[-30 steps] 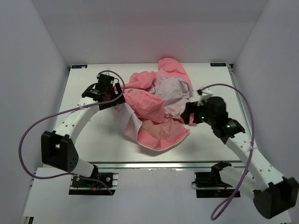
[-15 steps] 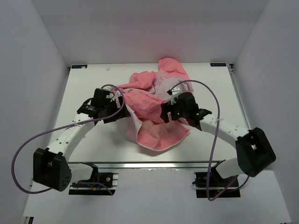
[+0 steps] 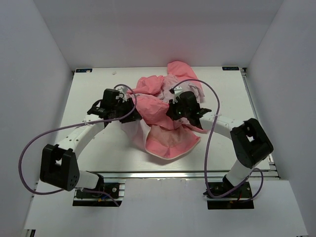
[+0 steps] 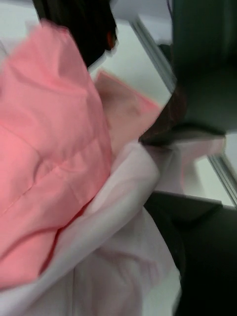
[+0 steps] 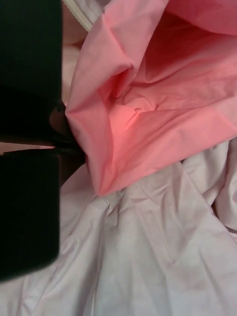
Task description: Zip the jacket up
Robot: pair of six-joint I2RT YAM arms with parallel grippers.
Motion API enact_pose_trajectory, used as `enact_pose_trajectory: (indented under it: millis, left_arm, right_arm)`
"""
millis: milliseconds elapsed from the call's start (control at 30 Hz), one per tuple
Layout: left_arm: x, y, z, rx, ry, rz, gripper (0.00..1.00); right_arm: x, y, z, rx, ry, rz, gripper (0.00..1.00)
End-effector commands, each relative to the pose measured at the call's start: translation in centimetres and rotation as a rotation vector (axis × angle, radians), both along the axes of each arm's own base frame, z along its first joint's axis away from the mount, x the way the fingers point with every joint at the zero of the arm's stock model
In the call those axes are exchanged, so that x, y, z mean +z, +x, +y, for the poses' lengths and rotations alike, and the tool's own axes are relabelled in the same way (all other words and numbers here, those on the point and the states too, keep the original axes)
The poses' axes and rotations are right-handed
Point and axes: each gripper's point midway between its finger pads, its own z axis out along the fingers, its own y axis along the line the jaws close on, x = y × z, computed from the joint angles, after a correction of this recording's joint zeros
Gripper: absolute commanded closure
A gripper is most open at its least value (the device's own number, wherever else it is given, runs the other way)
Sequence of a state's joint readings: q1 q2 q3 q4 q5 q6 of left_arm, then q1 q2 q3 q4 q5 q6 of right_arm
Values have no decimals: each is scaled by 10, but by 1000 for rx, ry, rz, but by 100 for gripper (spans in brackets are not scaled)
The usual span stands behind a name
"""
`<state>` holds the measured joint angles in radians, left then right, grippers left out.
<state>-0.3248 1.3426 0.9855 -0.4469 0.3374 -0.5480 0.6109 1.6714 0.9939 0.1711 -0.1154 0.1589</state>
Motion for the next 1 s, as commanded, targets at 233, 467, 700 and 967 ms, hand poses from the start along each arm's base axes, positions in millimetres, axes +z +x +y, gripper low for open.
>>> enact_pose_trajectory:
  millis: [233, 467, 700, 967]
  left_arm:
    - [55, 23, 6, 30, 23, -184, 100]
    - [224, -16, 16, -1, -98, -606, 100]
    - [398, -112, 43, -18, -243, -1064, 100]
    - [420, -90, 59, 105, -175, -1071, 100]
  right_arm:
    - [182, -6, -47, -164, 143, -411, 100]
    - [350, -58, -92, -201, 326, -739, 100]
    - [541, -136, -159, -281, 537, -1095, 100]
    - [619, -139, -210, -531, 542, -1223, 100]
